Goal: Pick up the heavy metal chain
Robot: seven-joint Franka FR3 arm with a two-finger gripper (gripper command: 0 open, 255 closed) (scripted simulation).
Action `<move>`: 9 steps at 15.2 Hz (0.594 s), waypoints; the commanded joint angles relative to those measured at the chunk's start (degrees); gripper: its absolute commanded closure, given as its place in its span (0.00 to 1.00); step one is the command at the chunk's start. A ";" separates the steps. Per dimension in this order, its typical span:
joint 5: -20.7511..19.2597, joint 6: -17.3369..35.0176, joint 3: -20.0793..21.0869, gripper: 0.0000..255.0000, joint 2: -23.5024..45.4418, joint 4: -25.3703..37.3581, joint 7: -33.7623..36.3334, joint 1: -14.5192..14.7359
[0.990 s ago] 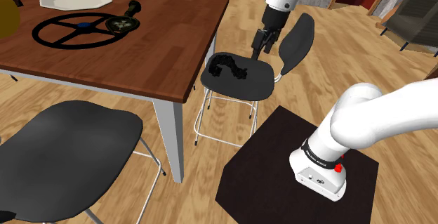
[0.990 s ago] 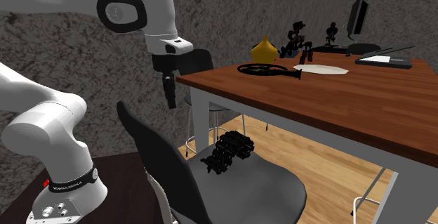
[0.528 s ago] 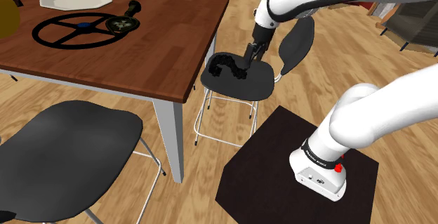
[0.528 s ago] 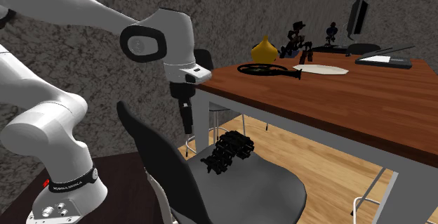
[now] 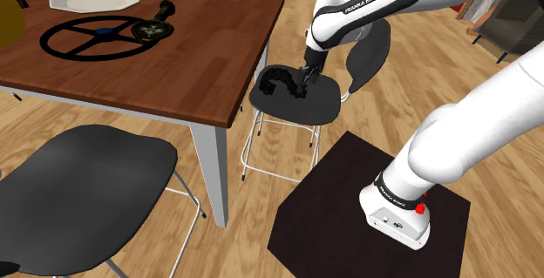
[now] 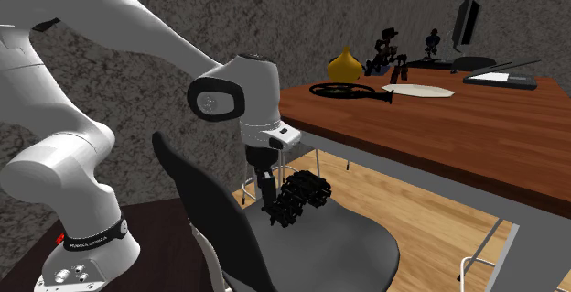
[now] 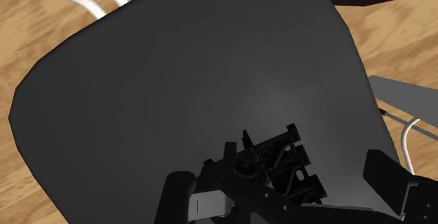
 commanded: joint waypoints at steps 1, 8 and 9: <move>0.08 1.85 -0.54 0.00 2.29 0.47 -0.90 -0.18; 1.35 8.43 -0.91 0.00 6.76 -1.72 -2.02 0.13; 1.35 8.43 -0.91 0.00 6.76 -1.72 -2.02 0.12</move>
